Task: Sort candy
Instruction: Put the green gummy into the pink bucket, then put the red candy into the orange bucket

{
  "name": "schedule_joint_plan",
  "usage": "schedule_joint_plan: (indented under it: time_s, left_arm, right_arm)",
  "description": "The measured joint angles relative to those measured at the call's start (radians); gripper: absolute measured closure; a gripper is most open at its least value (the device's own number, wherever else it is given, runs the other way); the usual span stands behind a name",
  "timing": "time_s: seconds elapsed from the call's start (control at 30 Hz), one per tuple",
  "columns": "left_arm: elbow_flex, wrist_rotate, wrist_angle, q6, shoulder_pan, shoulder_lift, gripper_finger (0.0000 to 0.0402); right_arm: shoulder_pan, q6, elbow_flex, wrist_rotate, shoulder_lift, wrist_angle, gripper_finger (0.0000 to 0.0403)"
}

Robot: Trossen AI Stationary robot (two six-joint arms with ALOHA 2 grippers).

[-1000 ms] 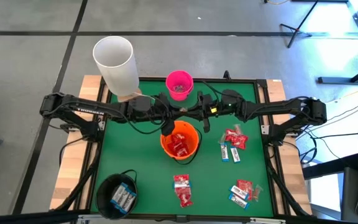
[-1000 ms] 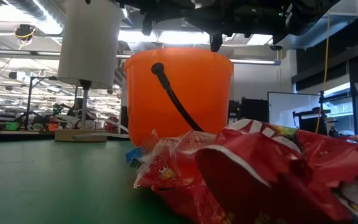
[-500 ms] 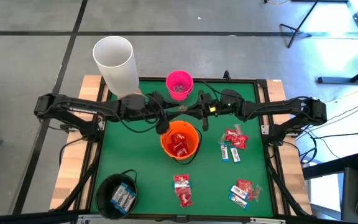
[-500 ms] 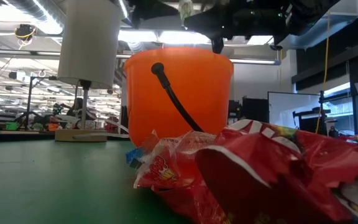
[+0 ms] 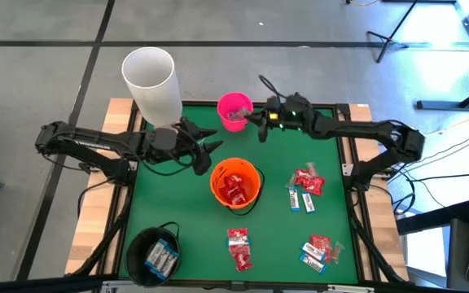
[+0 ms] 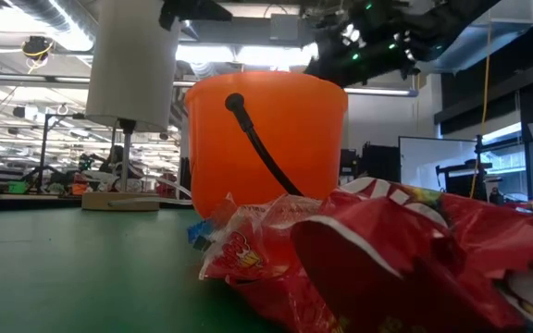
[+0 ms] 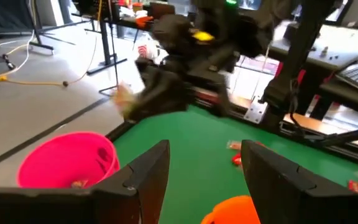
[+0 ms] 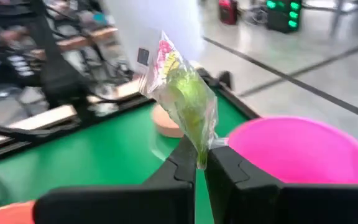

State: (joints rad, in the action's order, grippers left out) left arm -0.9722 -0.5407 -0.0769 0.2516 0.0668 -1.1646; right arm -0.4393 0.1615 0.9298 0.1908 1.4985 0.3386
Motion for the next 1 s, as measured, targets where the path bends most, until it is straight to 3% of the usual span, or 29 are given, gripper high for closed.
schedule_joint_plan:
  time_s: [0.23,0.5,1.0]
  left_arm:
    - [0.0,0.0,-0.006,0.005,0.0,-0.014,0.0213]
    - [0.0,0.003,-0.023,0.009,0.009,-0.014,0.0214]
    - [0.0,0.0,-0.07,0.037,0.028,-0.014,0.0214]
  right_arm:
    - [-0.084,-0.013,0.147,0.016,0.164,-0.159,0.0385]
    - [-0.084,-0.015,0.262,0.048,0.314,-0.238,0.0368]
    - [-0.085,-0.039,0.277,0.02,0.332,-0.234,0.0275]
